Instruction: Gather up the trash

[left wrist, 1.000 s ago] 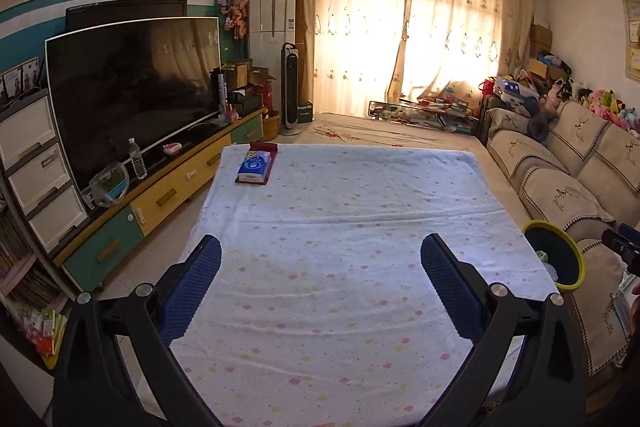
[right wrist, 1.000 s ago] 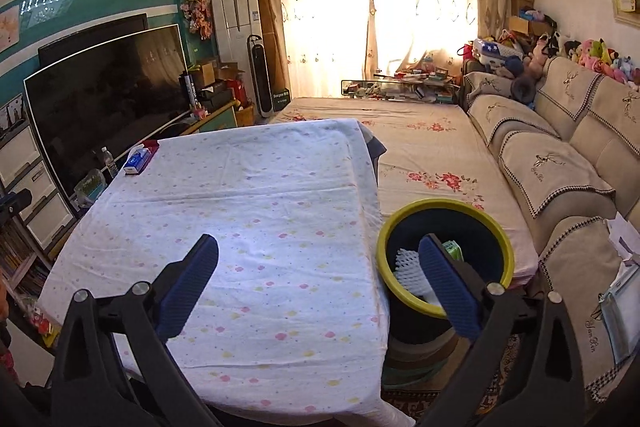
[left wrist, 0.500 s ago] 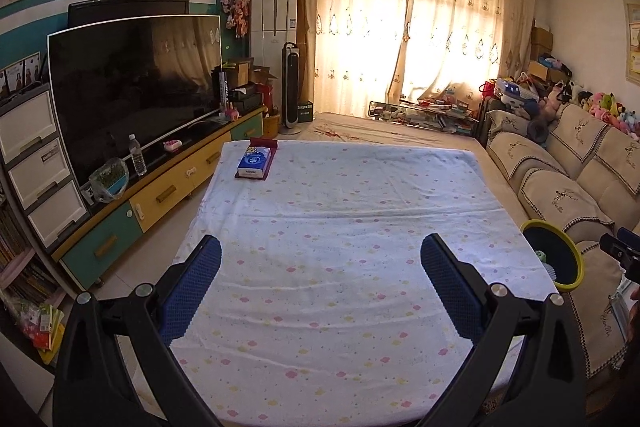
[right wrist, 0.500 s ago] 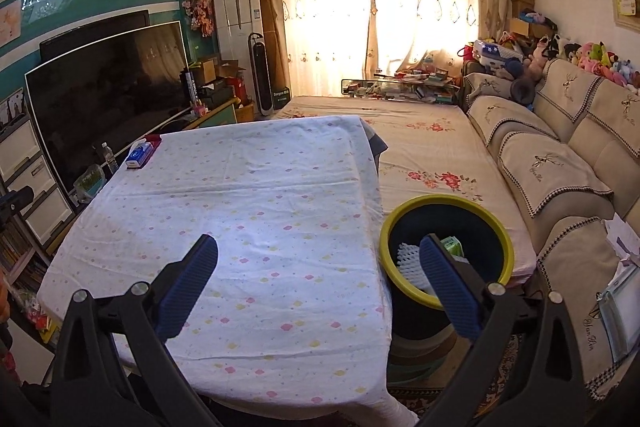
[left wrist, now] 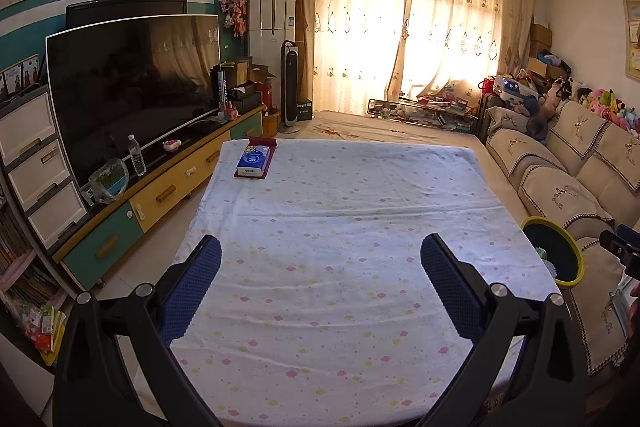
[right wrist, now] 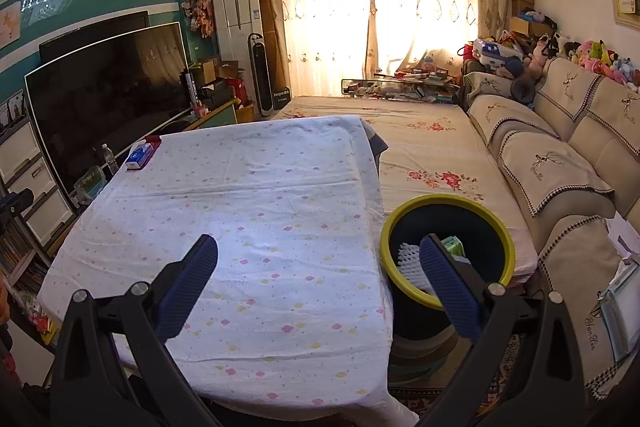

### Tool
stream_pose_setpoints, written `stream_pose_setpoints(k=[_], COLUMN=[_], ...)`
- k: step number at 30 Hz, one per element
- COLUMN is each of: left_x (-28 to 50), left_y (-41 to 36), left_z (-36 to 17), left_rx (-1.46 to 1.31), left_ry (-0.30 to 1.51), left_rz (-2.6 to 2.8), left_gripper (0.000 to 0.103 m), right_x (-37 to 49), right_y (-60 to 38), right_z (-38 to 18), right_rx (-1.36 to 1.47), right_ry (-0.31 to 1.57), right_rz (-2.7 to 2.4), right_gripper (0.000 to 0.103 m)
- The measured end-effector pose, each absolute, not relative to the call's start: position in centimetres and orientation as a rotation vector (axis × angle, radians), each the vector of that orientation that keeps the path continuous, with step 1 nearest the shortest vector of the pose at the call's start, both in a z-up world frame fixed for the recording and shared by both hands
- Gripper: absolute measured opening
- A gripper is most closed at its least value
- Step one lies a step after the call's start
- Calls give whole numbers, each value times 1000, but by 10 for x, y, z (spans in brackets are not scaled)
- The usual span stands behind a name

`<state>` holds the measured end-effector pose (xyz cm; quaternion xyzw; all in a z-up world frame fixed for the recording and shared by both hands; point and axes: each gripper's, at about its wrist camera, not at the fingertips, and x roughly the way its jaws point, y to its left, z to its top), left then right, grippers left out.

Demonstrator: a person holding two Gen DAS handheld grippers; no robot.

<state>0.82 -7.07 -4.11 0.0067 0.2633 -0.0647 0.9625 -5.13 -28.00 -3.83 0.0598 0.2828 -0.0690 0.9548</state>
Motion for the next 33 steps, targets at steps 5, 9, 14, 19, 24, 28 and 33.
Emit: stream_pose_setpoints(k=[5,9,14,19,24,28,33], left_x=[8,8,8,9,9,9,10], left_y=[-71,-72,-73,-74,-75,-75,-76], left_z=[-41,-42,-42,-42,-43,-42,-43], left_rx=[14,16,18,20,24,27,28], left_ry=[533,535,536,535,539,542,545], left_rz=[-132,-136,-132,-133,-137,-140,-141], left_gripper=[98,98,98,98,98,98,98], right_x=[-51,-51,-51,-51,-49,-49,-48], right_y=[-281,-283,-284,-285,-285,-286,-286], right_z=[-39,-40,-41,-41,-41,-42,-43], right_rx=[122,128,130,132,134,136,137], right_ry=[575,577,576,578,580,582,584], right_rz=[-141,-143,-141,-143,-144,-143,-142], right_gripper=[96,96,96,96,96,96,96])
